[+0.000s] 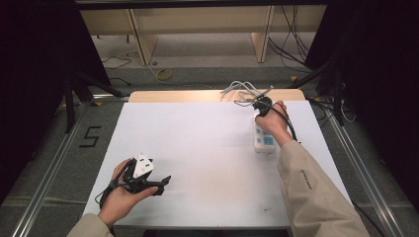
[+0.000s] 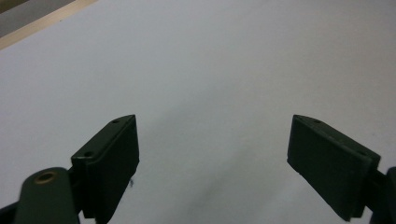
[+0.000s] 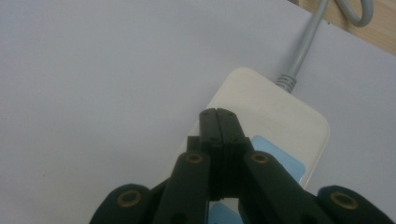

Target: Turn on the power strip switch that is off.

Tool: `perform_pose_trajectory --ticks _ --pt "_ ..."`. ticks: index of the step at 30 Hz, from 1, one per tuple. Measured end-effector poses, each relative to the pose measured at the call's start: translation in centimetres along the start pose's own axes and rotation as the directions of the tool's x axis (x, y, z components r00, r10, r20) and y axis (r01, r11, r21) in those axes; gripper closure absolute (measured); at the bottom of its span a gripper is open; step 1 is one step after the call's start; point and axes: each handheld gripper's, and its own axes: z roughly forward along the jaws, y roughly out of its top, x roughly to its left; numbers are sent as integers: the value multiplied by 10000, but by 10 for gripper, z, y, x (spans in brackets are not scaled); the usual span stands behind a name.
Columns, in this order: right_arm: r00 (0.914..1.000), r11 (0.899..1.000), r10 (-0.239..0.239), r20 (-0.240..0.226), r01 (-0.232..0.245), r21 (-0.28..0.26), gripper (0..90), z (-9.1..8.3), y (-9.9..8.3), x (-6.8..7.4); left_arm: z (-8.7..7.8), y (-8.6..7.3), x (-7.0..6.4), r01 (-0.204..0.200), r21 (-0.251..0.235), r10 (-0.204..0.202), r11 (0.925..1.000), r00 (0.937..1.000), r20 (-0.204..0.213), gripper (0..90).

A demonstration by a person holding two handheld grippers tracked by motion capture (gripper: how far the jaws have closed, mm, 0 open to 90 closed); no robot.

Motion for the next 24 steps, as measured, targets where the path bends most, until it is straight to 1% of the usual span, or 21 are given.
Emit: perform_pose_trajectory --ticks 6,8,9,10,16,21,24 --pt "9999 9999 115 -82 -115 0 900 0 0 -1 0 0 0 -3 6 3 10000 10000 2 165" --pt "10000 10000 71 -54 -70 9 900 0 0 -1 0 0 0 3 -2 -3 10000 10000 11 165" --pt "9999 9999 94 -50 -94 82 900 0 0 -1 0 0 0 0 11 0 10000 10000 2 165" --pt "9998 9993 162 -99 -159 325 900 0 1 -1 0 0 0 -14 19 14 10000 10000 12 165" --pt "9995 9997 214 -230 -211 152 900 0 -2 -2 0 0 0 -4 3 4 10000 10000 18 165" --pt "9997 9997 150 -197 -146 207 900 0 -1 -2 0 0 0 -1 -2 1 10000 10000 21 165" --pt "9995 9996 230 -227 -226 163 900 0 -2 -2 0 0 0 15 -16 -15 10000 10000 14 165"
